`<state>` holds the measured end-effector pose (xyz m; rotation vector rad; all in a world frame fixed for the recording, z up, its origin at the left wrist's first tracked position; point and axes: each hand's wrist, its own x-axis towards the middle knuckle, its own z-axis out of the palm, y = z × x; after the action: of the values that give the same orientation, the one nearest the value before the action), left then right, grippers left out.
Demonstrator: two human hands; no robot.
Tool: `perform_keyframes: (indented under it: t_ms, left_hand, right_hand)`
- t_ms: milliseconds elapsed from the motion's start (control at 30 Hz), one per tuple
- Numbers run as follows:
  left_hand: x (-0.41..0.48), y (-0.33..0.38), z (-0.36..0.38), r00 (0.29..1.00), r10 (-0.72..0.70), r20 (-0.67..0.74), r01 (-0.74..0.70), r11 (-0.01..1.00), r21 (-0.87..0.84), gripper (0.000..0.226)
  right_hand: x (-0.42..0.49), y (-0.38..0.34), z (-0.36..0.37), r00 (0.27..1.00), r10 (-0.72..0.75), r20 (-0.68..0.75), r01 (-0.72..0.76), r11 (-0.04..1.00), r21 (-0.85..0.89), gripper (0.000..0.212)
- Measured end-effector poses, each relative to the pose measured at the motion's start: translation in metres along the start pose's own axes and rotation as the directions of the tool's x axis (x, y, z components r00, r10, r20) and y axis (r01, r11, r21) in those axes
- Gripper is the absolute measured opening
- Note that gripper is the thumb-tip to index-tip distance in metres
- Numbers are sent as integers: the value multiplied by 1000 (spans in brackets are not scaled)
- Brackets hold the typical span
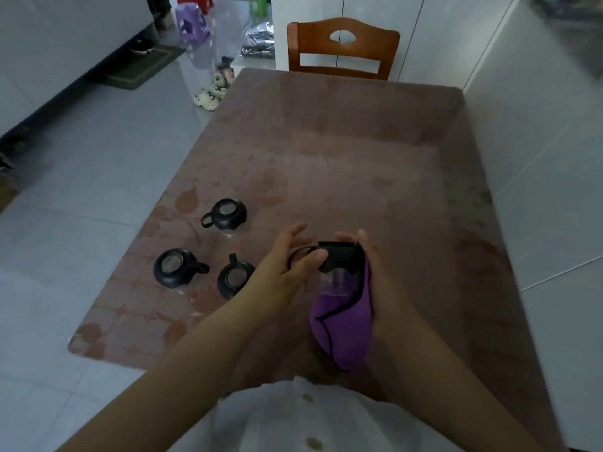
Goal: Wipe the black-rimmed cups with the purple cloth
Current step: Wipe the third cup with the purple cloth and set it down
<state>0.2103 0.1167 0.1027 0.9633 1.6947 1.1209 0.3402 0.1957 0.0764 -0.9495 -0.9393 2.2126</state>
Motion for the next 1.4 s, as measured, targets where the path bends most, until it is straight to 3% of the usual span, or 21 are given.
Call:
perform_keyframes:
  t_ms: [100,167,333,500,633,833,900,967,1033,1167,1267,1333,1400]
  left_hand:
    - [6,4,-6,995,18,-94,-3,987,164,44]
    - [3,8,-6,999,-16,-38,23,983,182,41]
    - [1,1,-14,996,-82,36,74,978,195,97]
    - [-3,-1,-31,992,-19,124,31,995,-91,76]
    - [-8,-11,-44,974,73,215,-20,971,-238,87]
    - [-13,-14,-59,931,105,349,-12,966,-257,105]
    - [-14,-18,-59,925,100,367,-8,970,-244,103]
    - [-13,-23,-56,912,87,401,20,967,-254,99]
    - [-11,-27,-54,898,87,432,44,958,-284,94]
    - [-8,-35,-58,879,73,471,63,962,-266,85]
    - [-2,-35,-62,873,50,485,52,979,-195,73]
    - [6,-32,-60,902,8,431,47,992,-118,51]
    - [20,-39,-55,950,-38,310,37,999,11,46]
  right_hand:
    - [5,3,7,996,4,-88,-9,998,-59,53]
    - [6,5,12,991,-24,-131,10,994,-108,48]
    - [-2,11,34,959,-249,-138,202,936,-287,25]
    - [-11,17,48,879,-469,-86,396,819,-415,20]
    - [-13,22,51,844,-532,-70,471,797,-377,16]
    - [-17,22,43,885,-460,-64,431,865,-258,17]
    - [-26,18,46,893,-451,6,442,872,-209,21]
    - [-32,18,53,898,-421,129,439,830,-344,27]
    - [-32,26,57,916,-372,151,400,807,-434,32]
    - [-27,41,52,943,-334,16,310,858,-409,27]
    - [-27,52,33,947,-312,-73,212,782,-586,29]
    - [-29,60,18,913,-365,-180,172,747,-642,27]
    - [-32,63,7,869,-394,-298,186,820,-541,23]
